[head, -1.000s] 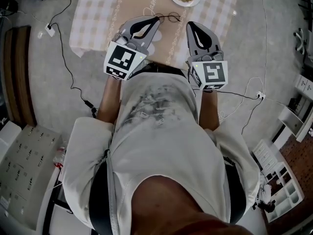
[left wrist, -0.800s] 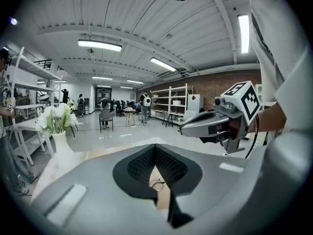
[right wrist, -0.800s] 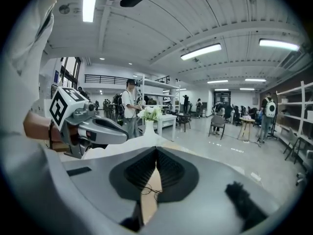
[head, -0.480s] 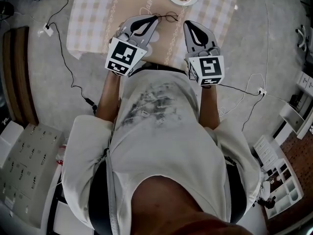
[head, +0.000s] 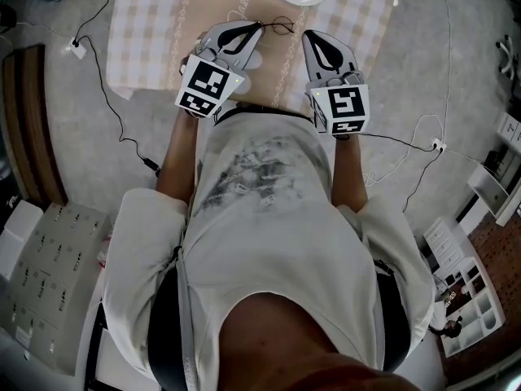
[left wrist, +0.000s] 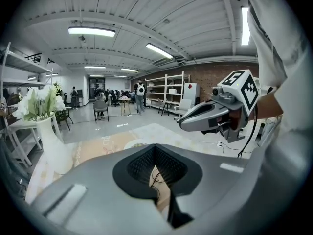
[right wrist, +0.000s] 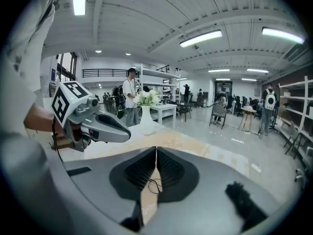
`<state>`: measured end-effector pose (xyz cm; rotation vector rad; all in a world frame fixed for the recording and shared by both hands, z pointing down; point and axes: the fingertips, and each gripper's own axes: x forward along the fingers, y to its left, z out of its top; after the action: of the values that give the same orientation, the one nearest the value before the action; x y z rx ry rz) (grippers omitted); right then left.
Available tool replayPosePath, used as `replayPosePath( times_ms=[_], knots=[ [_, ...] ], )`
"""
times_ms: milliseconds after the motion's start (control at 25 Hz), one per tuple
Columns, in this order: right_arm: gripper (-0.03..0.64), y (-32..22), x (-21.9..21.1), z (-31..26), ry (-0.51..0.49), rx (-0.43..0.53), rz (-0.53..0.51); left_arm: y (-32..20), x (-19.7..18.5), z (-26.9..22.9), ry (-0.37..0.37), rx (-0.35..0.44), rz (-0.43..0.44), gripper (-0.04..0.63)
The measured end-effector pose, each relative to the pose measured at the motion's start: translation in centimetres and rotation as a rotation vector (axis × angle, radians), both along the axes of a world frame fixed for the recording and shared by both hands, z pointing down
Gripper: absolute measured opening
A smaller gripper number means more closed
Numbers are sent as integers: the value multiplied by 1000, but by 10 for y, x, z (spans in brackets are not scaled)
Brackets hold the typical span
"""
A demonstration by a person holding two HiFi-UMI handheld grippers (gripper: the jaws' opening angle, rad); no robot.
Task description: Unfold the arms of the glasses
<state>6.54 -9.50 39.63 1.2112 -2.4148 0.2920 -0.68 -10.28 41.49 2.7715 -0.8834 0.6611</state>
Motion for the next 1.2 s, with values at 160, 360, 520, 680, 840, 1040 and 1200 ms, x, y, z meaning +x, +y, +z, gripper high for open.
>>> replayPosePath(
  times_ms=[160,360,520,680,840,1040,1200],
  knots=[
    [18,-3,0,9,7,-16,-2,-3,2,11,-15,-17,14,11],
    [18,-6,0,22,18,-36,-3,-6,5,25,-37,-38,36,11],
    [18,-9,0,29,25,-52,-3,-8,6,35,-50,-58,47,11],
    [18,-10,0,36,32,-65,-7,-8,9,45,-63,-76,61,11],
    [18,-13,-1,42,34,-74,-10,-9,12,53,-76,-91,78,11],
    [18,-16,-2,50,41,-89,-14,-10,12,70,-98,-123,82,15],
    [18,-18,-2,57,48,-102,-19,-12,13,78,-113,-137,87,18]
  ],
)
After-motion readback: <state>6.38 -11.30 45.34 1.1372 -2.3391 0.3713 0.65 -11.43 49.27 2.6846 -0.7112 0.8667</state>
